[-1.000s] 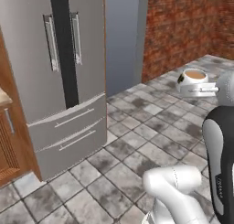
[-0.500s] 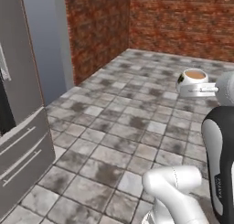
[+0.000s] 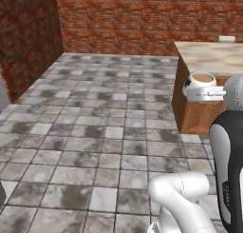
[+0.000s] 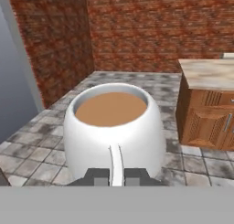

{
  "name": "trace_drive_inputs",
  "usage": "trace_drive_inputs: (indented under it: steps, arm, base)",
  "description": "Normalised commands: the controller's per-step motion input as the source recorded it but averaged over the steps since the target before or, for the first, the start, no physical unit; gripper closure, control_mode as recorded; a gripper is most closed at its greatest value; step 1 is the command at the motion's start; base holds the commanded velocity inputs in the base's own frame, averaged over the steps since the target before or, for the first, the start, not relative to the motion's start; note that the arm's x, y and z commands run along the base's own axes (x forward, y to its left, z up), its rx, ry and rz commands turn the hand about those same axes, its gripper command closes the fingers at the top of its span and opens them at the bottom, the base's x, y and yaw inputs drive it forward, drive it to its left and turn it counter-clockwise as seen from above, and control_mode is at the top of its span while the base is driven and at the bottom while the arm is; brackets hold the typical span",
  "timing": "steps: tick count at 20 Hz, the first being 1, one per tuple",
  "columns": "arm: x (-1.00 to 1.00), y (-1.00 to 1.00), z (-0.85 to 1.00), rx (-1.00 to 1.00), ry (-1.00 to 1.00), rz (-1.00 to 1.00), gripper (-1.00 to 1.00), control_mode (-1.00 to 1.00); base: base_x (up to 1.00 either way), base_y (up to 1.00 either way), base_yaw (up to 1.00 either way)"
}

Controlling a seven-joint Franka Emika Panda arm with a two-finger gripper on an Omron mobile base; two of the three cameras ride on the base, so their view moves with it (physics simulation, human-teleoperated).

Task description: Pick the cup of tea, navigate to the dining table, and place it on the saucer.

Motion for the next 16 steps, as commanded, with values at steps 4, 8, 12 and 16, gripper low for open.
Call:
trace_drive_inputs:
  steps: [4, 8, 12, 16]
  arm:
    - [0.00, 0.00, 0.00, 0.00, 0.00, 0.00, 1.00, 1.00]
    - [0.00, 0.00, 0.00, 0.00, 0.00, 0.00, 1.00, 1.00]
    - [0.00, 0.00, 0.00, 0.00, 0.00, 0.00, 1.00, 1.00]
    - [0.00, 0.00, 0.00, 0.00, 0.00, 0.00, 1.00, 1.00]
  base:
    - [0.20, -0.18, -0.50]
    - [0.41, -0.04, -0.43]
    - [0.56, 0.00, -0.38]
    - [0.65, 0.00, -0.34]
